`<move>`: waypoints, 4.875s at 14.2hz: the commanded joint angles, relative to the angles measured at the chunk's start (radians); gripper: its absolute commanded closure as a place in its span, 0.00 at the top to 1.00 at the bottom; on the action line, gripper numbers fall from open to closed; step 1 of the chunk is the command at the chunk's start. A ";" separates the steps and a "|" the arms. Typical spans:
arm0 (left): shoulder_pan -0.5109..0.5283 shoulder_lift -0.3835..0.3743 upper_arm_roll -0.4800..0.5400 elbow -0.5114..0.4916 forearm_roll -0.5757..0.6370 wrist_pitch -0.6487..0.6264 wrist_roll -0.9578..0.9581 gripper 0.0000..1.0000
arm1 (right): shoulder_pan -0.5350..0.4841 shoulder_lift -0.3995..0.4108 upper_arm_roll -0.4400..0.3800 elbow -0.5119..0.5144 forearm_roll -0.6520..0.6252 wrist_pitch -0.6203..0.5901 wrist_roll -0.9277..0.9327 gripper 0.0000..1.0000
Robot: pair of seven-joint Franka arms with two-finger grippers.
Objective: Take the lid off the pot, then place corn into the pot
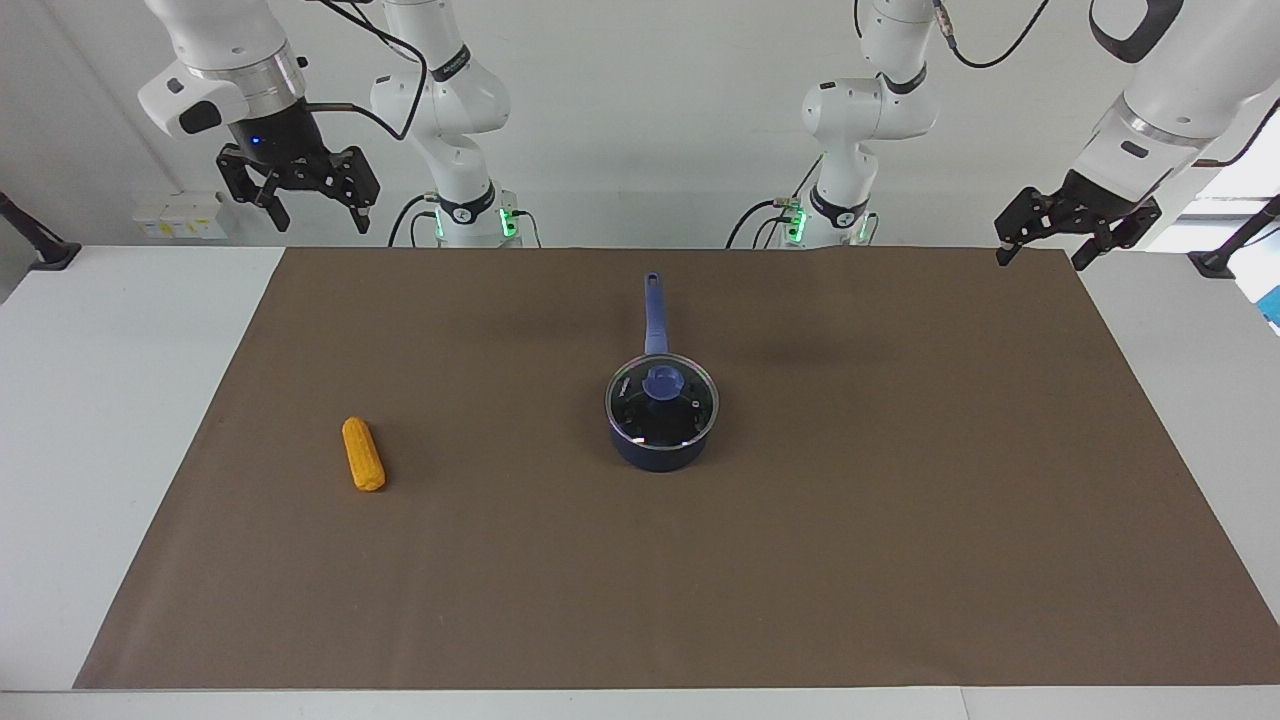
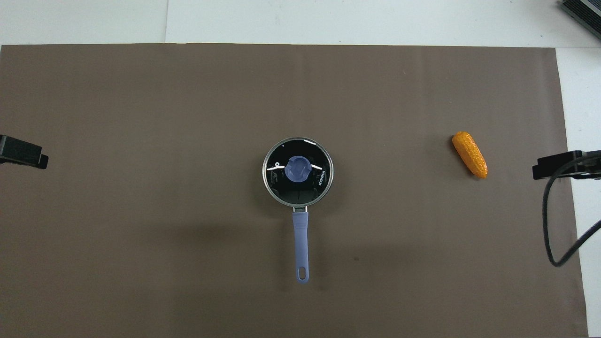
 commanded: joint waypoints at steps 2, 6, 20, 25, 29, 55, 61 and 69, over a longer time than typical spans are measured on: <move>-0.011 -0.005 0.004 -0.003 0.010 -0.006 -0.023 1.00 | -0.010 -0.012 0.003 0.000 0.012 -0.017 0.011 1.00; -0.008 -0.004 0.004 -0.001 0.004 -0.005 -0.026 1.00 | -0.010 -0.012 0.002 -0.002 0.012 -0.017 0.010 1.00; -0.080 -0.001 0.004 -0.060 0.003 0.038 -0.019 1.00 | -0.010 -0.012 0.003 0.000 0.012 -0.017 0.011 1.00; -0.159 0.039 0.004 -0.087 -0.019 0.097 -0.111 1.00 | -0.010 -0.014 0.002 0.000 0.012 -0.038 0.010 1.00; -0.253 0.077 0.004 -0.100 -0.019 0.156 -0.213 1.00 | -0.011 -0.025 0.002 -0.011 0.012 -0.046 -0.051 1.00; -0.693 0.489 0.007 0.080 -0.034 0.454 -0.757 1.00 | -0.069 0.417 -0.002 -0.255 0.010 0.716 -0.798 1.00; -0.687 0.489 0.004 0.074 -0.030 0.463 -0.757 0.62 | -0.099 0.475 -0.002 -0.308 0.012 0.819 -0.868 1.00; -0.690 0.469 0.009 0.075 0.004 0.453 -0.748 0.00 | -0.097 0.475 -0.002 -0.351 0.010 0.855 -0.846 0.00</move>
